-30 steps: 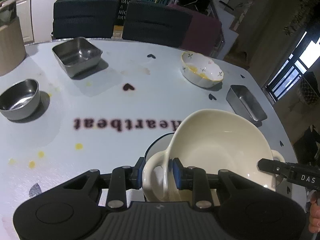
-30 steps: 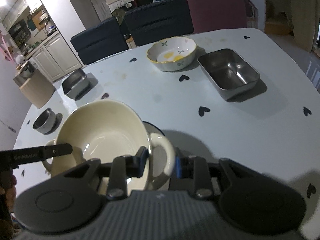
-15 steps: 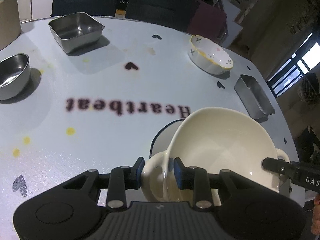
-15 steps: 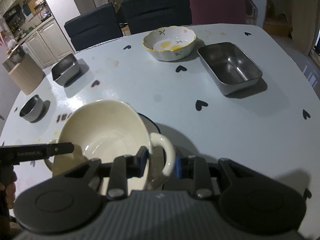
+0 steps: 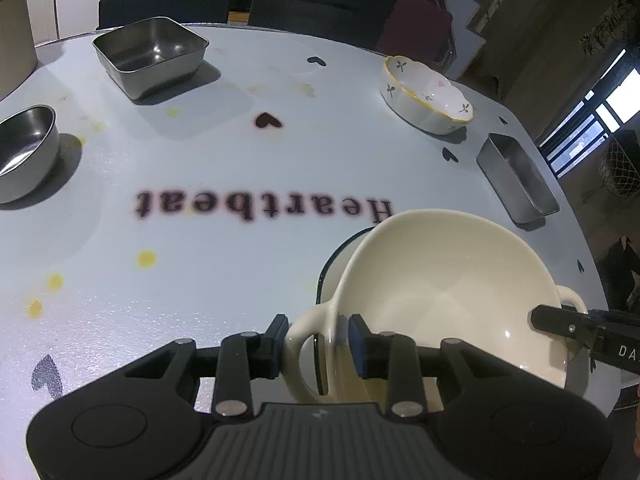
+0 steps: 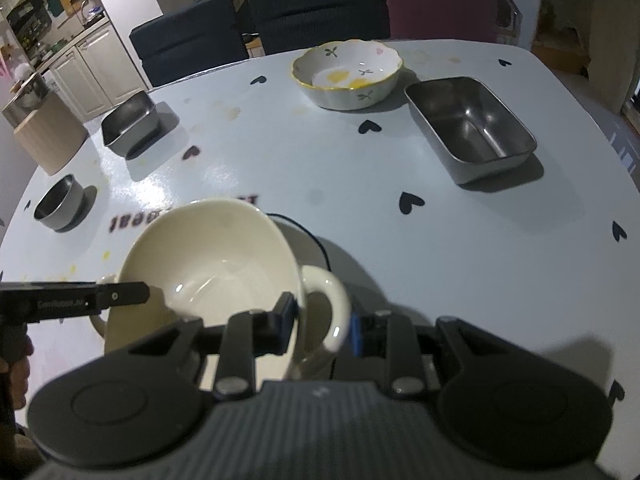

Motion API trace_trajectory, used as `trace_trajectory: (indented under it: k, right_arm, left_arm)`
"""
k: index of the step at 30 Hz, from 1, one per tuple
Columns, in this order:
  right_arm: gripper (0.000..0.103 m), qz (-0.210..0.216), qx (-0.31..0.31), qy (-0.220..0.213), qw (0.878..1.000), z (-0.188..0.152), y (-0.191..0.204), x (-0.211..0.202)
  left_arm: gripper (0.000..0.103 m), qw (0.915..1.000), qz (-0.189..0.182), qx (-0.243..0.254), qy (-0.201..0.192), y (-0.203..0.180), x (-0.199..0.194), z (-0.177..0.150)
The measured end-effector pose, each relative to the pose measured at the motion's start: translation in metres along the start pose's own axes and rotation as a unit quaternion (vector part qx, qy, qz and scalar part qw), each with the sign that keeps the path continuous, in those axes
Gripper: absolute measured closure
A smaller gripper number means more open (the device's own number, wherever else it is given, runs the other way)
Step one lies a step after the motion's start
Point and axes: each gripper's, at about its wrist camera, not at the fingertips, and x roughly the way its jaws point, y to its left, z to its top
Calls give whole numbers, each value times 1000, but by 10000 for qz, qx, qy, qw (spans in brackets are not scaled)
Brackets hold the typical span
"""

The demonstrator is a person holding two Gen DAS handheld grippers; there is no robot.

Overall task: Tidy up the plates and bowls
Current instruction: 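Lower the cream two-handled bowl onto the white leaf plate with both grippers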

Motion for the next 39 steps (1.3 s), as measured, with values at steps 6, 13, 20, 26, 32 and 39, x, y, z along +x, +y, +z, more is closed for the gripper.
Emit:
trace_trajectory:
  k: [6,13,20,26,32,39]
  right_arm:
    - [71,45,-27,52,10000,1,0,2]
    - [71,127,44,115,9998,2,-5,7]
    - [71,139,124,145,9997,4,-8,9]
    - [68,91,178,255,9995,1,-12,14]
    - [68,68,179,287,9994,1,-13,16]
    - [67,33,134,298,9995,2,-11,17]
  left_arm:
    - [69,9999,47,95,28,-1,-1,-1]
    - [70,9998,35,189,61,-1,-4,-2]
    - [68,9996,-10,263,94,0,-7,-4]
    - [64,9994,-41,338,108,-1,-8,-5]
    - [64,9992,-42,370,122,-1,-7,-4]
    - [64,9992,-33,379,128,-1,-8,-4]
